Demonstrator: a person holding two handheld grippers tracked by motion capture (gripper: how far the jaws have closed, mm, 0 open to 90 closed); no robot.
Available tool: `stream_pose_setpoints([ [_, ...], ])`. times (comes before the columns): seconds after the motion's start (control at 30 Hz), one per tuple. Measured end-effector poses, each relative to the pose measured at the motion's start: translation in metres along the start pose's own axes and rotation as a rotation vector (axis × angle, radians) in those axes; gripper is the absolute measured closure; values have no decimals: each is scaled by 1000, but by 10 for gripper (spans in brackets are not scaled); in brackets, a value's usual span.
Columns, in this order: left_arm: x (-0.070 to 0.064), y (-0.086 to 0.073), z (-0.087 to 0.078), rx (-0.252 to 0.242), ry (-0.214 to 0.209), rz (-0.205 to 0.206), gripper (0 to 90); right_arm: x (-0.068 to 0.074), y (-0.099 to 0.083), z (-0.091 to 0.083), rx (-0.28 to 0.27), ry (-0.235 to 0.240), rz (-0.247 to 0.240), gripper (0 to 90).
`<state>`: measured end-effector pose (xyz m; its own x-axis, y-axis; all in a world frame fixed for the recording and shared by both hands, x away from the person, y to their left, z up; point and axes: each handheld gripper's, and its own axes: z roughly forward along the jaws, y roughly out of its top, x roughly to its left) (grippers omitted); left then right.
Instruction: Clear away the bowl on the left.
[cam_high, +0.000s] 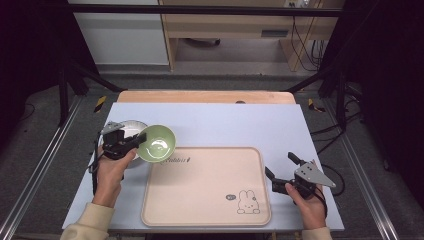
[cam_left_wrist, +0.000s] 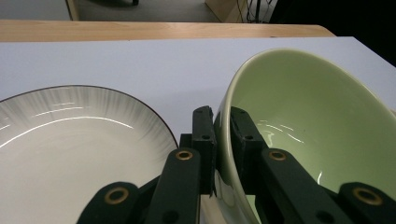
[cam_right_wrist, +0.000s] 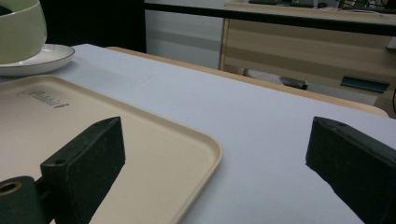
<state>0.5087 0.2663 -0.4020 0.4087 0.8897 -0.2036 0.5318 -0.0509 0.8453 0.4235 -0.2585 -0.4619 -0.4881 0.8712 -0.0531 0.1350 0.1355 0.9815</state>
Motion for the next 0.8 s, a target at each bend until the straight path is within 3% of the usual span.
stream_pose_setpoints([
  [0.5,-19,-5,9,27,-32,46,822,-1,0,-1,1,-3,-2,48],
  [0.8,-28,-9,13,37,-59,40,821,-2,0,-1,-1,-2,-4,48],
])
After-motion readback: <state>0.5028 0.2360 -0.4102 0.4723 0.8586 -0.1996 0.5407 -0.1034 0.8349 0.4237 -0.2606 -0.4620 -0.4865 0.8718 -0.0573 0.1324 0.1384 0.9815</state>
